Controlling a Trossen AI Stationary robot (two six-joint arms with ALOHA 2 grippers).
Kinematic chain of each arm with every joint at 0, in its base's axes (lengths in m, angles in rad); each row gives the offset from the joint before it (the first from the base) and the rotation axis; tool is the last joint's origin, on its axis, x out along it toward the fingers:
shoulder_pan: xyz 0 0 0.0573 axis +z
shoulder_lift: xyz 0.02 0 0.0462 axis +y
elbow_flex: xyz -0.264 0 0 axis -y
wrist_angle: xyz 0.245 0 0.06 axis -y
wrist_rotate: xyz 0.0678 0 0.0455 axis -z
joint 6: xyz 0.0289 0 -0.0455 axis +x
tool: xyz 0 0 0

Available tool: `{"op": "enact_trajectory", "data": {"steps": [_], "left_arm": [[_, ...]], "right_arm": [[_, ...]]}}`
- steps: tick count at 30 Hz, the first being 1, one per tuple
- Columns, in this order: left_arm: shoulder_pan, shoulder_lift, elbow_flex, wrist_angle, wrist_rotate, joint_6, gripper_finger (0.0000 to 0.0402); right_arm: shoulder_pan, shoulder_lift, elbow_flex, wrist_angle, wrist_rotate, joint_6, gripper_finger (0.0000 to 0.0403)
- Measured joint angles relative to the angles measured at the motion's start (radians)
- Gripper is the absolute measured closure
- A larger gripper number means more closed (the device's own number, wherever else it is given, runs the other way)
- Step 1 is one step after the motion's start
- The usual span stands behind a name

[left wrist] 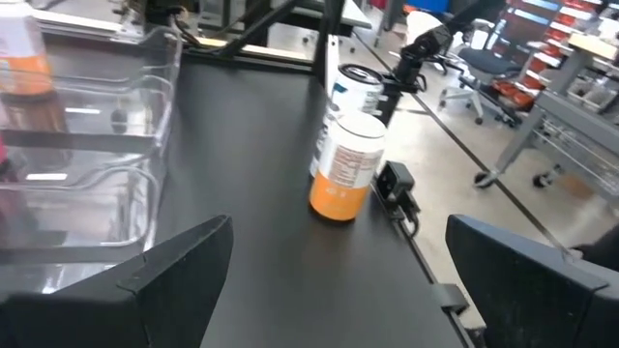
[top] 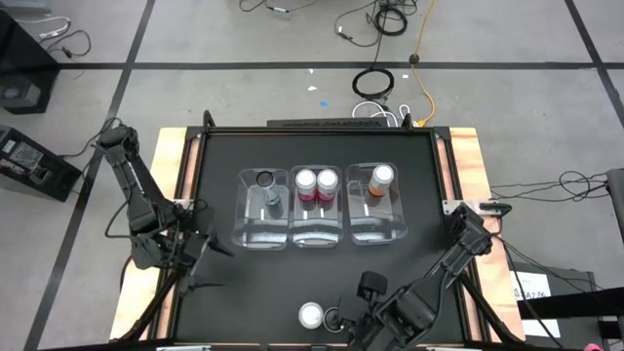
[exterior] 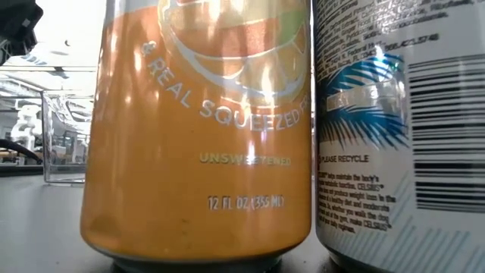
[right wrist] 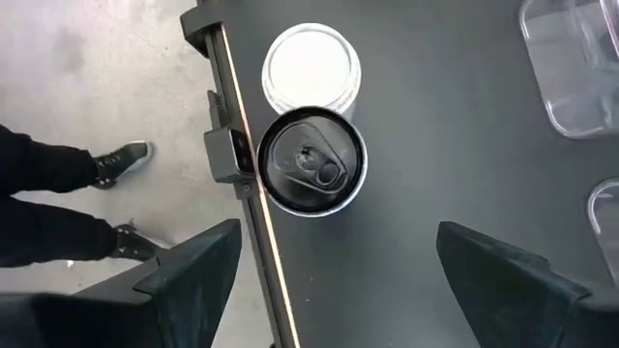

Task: Sort soda cans
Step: Put the blue soda can into the left transparent bin

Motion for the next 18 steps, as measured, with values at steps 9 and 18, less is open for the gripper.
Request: {"op": "enact_trajectory", "data": {"steps": [9,18], "left_arm": [[0.001,0.0,0.0,0.005,-0.033,-0.005,0.0015],[0.001,0.0,0.0,0.005,-0.033,-0.005,0.0015]], "right_arm": [[-0.016,0.052,-0.002,0.009,-0.009,-0.093,0.0062],[-0.036,0.077,-0.001,0.085,-0.032,-0.098,0.0062]]}}
